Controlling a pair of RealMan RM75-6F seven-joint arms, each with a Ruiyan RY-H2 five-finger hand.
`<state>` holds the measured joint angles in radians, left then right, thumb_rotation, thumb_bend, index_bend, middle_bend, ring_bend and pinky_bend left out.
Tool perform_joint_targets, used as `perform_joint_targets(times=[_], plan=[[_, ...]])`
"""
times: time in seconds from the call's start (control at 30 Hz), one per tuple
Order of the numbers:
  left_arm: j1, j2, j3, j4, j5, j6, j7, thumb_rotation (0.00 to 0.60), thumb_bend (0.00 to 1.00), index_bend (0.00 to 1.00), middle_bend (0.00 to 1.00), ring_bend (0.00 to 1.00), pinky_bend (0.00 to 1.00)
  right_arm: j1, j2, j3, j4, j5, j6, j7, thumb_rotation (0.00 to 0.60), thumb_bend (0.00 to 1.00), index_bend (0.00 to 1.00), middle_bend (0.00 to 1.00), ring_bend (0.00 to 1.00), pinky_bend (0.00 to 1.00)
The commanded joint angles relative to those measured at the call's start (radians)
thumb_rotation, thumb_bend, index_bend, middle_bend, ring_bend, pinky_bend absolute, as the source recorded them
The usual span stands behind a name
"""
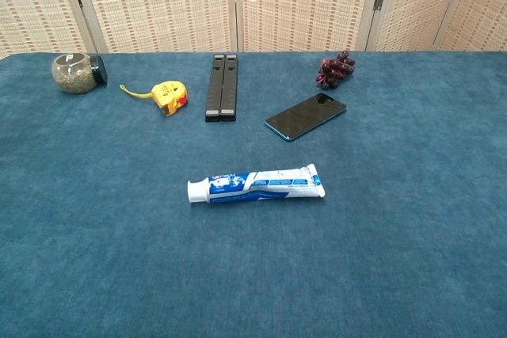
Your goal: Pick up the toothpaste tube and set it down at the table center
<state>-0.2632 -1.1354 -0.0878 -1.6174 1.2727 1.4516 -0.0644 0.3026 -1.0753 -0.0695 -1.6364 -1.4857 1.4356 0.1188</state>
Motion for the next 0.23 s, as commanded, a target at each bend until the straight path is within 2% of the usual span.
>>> perform_joint_targets(times=[0.03, 0.23], plan=[[0.043, -0.008, 0.038, -0.018, 0.038, 0.044, 0.056, 0.600, 0.08, 0.01, 0.00, 0.00, 0.13, -0.052, 0.022, -0.007, -0.016, -0.010, 0.057, -0.021, 0.600, 0.29, 0.23, 0.25, 0.24, 0.36], [0.094, -0.016, 0.064, -0.035, 0.059, 0.086, 0.128, 0.600, 0.08, 0.01, 0.00, 0.00, 0.13, -0.120, 0.029, -0.002, -0.029, 0.002, 0.109, -0.057, 0.600, 0.29, 0.18, 0.20, 0.19, 0.29]])
